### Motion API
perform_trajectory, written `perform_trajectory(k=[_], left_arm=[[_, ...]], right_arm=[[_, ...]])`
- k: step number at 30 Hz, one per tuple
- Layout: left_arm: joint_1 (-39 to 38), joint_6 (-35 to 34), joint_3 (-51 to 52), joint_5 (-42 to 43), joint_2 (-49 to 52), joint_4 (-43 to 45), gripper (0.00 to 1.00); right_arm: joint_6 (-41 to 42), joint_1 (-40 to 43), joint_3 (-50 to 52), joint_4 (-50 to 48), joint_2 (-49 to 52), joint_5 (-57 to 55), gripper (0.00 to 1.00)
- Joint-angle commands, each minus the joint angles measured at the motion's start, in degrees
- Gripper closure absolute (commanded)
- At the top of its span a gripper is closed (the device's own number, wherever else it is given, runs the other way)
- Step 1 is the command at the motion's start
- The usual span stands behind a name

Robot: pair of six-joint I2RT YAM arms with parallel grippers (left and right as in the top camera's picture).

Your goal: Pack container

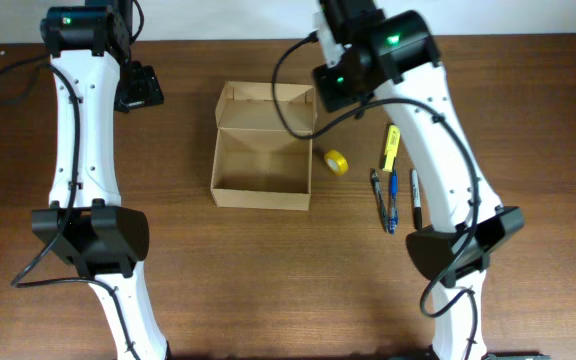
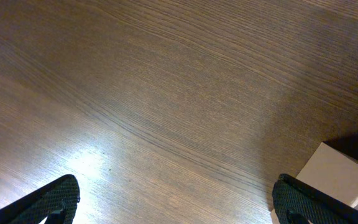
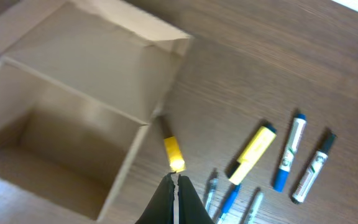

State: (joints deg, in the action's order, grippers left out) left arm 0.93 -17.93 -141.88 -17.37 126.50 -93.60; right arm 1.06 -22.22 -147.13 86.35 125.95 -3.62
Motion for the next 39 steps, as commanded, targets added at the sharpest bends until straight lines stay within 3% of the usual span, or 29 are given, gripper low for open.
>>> perform_trajectory(k=[1,11,20,39], left_arm=[[0.2,0.3,0.3,0.0,-0.2,0.1,0.00],[0.1,0.3,0.3,0.0,-0.2,0.1,0.00],[0.1,0.3,0.3,0.0,-0.2,0.1,0.00],[0.1,0.3,0.3,0.0,-0.2,0.1,0.00]], right_arm=[[0.1,4.2,4.5,-1.1,0.1,0.7,0.96],[0.0,6.9,23.7,-7.8,0.1,6.4,0.94],[0.0,6.9,24.8,-5.8,0.1,8.3,0.80],[-5.1,4.2,34.9,-6.9,0.1,15.2,0.76]])
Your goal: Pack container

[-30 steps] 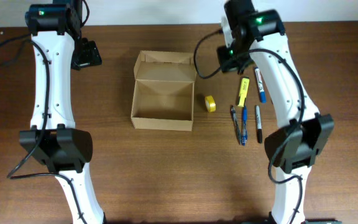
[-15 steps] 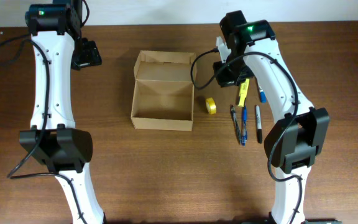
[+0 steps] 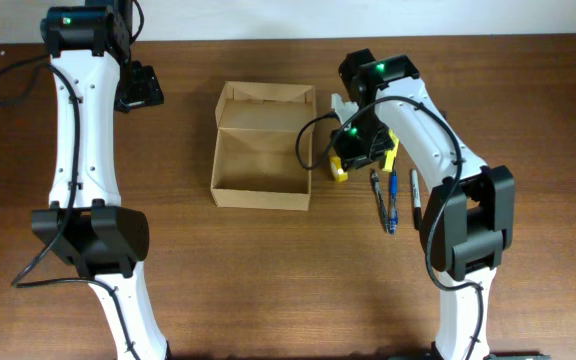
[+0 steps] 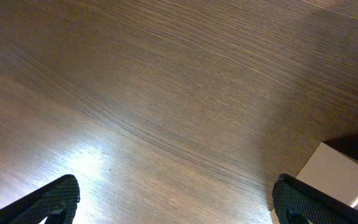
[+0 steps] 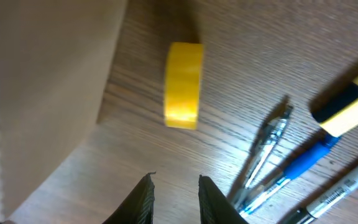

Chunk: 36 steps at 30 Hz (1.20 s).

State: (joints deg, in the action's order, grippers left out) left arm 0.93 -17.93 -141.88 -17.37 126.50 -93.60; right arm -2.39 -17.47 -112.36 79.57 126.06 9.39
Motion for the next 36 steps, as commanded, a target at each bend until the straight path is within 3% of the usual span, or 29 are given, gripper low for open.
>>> perform_trajectory(k=[1,4,11,25,27,30,36], left_arm=[[0.1,0.3,0.3,0.0,-0.2,0.1,0.00],[0.1,0.3,0.3,0.0,-0.2,0.1,0.00],[0.1,0.3,0.3,0.0,-0.2,0.1,0.00],[0.1,0.3,0.3,0.0,-0.2,0.1,0.00],[0.1,0.3,0.3,0.0,-0.2,0.1,0.00],[0.1,0.3,0.3,0.0,-0.2,0.1,0.00],[0.1,0.3,0.3,0.0,-0.2,0.1,0.00]], right_arm=[[-1.7,-0.6,0.3,-0.3,0.0,2.3,0.76],[-1.7,-0.8,2.1,-1.8,0.0,2.7,0.75],[-1.7,-0.9,6.4,-7.0,0.0,2.3,0.48],[0.1,-0.9,13.0,-15.1,0.0,-0.2,0.46],[0.5,-0.8,13.9,-16.1,0.0,-0.7,0.51],[0.9,-0.8,14.3,-16.3,0.0,-1.1,0.72],[1.4,-0.8,14.3,-16.6,0.0,-2.6,0.80]])
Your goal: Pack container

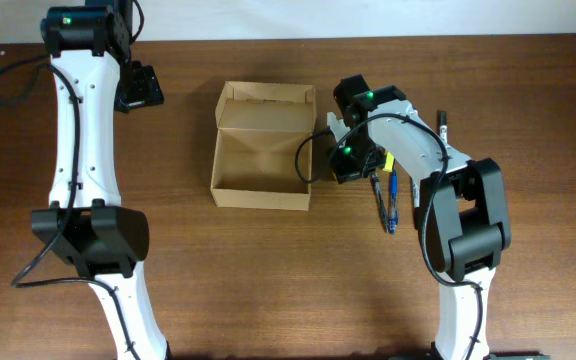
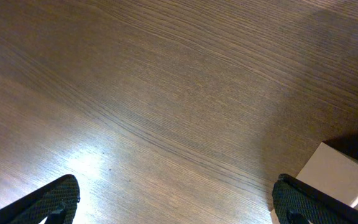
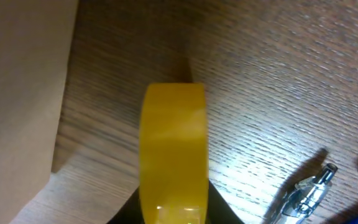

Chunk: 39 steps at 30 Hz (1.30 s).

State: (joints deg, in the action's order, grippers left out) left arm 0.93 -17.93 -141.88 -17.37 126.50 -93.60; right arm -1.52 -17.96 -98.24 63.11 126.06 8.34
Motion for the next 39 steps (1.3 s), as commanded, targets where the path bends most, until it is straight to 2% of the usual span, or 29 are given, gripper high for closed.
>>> perform_trajectory(k=[1,13,24,29,39], left_arm=[[0.1,0.3,0.3,0.0,-0.2,0.1,0.00],[0.1,0.3,0.3,0.0,-0.2,0.1,0.00],[0.1,0.3,0.3,0.0,-0.2,0.1,0.00],[0.1,0.3,0.3,0.0,-0.2,0.1,0.00],[0.1,0.3,0.3,0.0,-0.2,0.1,0.00]], right_arm=[[0.5,-0.3,0.1,-0.1,0.0,-1.5,0.80],[0.5,0.0,-0.6,-1.1,0.0,-1.6,0.88],[1.1,4.2,-8.3,3.2,-0.5,-1.6,0.93],[1.1,4.8,-13.2,6.4,-0.5,-4.1,0.95],[1.1,3.2,-29.4,15.3,-0.7,-4.3,0.96]])
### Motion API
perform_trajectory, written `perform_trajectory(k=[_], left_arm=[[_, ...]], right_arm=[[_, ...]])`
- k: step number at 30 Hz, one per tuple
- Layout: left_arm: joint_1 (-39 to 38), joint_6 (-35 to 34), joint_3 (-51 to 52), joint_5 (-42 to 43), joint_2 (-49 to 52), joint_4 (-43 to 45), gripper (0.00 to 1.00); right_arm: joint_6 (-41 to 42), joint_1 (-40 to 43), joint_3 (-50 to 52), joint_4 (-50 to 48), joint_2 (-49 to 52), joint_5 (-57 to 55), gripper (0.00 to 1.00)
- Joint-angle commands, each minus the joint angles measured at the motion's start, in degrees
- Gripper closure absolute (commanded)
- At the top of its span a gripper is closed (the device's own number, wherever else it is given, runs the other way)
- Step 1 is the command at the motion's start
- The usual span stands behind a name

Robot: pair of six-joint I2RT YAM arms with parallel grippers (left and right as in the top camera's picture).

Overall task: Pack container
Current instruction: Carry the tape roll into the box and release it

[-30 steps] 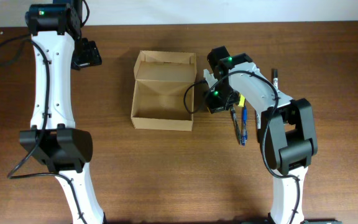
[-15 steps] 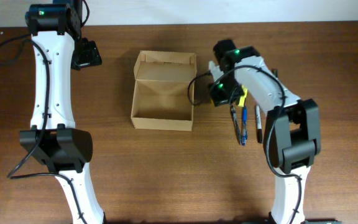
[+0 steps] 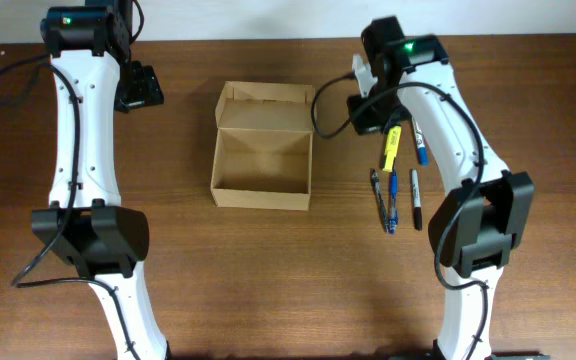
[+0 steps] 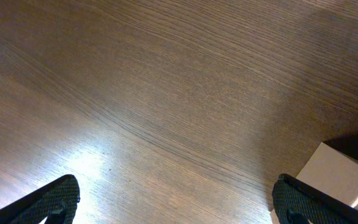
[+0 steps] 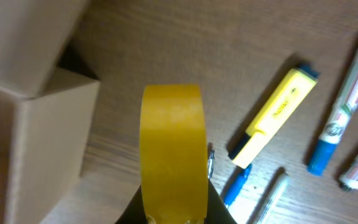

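Observation:
The open cardboard box (image 3: 263, 145) sits mid-table; its right corner shows in the right wrist view (image 5: 23, 112). My right gripper (image 3: 365, 112) hangs above the table just right of the box's far right corner, shut on a yellow tape roll (image 5: 173, 149) held on edge between the fingers (image 5: 173, 211). From overhead the roll is hidden under the gripper. At the far left, well away from the box, my left gripper (image 3: 140, 88) is open over bare wood (image 4: 176, 205) and holds nothing.
Right of the box lie a yellow highlighter (image 3: 391, 147) (image 5: 273, 112), a blue marker (image 3: 420, 145) (image 5: 340, 124), blue pens (image 3: 392, 200) and a black marker (image 3: 415, 198). A box corner (image 4: 340, 177) shows in the left wrist view.
My right gripper was down at the table around the tape roll beside the box's right wall. Now it is higher and farther back with the roll gripped. The left arm has not moved.
At first my right gripper was shut, high over the tape roll lying right of the box. Then it was open, low over the roll. Then its fingers stood around the roll on the table. Now the roll hangs in the gripper off the table.

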State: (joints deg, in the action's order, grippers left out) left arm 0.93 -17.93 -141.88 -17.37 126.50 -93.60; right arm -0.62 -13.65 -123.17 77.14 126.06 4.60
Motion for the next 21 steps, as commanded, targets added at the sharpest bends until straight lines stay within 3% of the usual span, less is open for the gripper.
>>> perform_trajectory(k=[1,7,21], left_arm=[[0.1,0.3,0.3,0.0,-0.2,0.1,0.00],[0.1,0.3,0.3,0.0,-0.2,0.1,0.00],[0.0,0.3,0.3,0.0,-0.2,0.1,0.00]], right_arm=[[0.1,-1.5,-6.0,2.2,-0.7,-0.6,0.96],[-0.2,-5.2,-11.7,5.4,-0.8,-0.6,0.96],[-2.5,-20.4,-11.9,6.9,0.1,-2.5,0.96]])
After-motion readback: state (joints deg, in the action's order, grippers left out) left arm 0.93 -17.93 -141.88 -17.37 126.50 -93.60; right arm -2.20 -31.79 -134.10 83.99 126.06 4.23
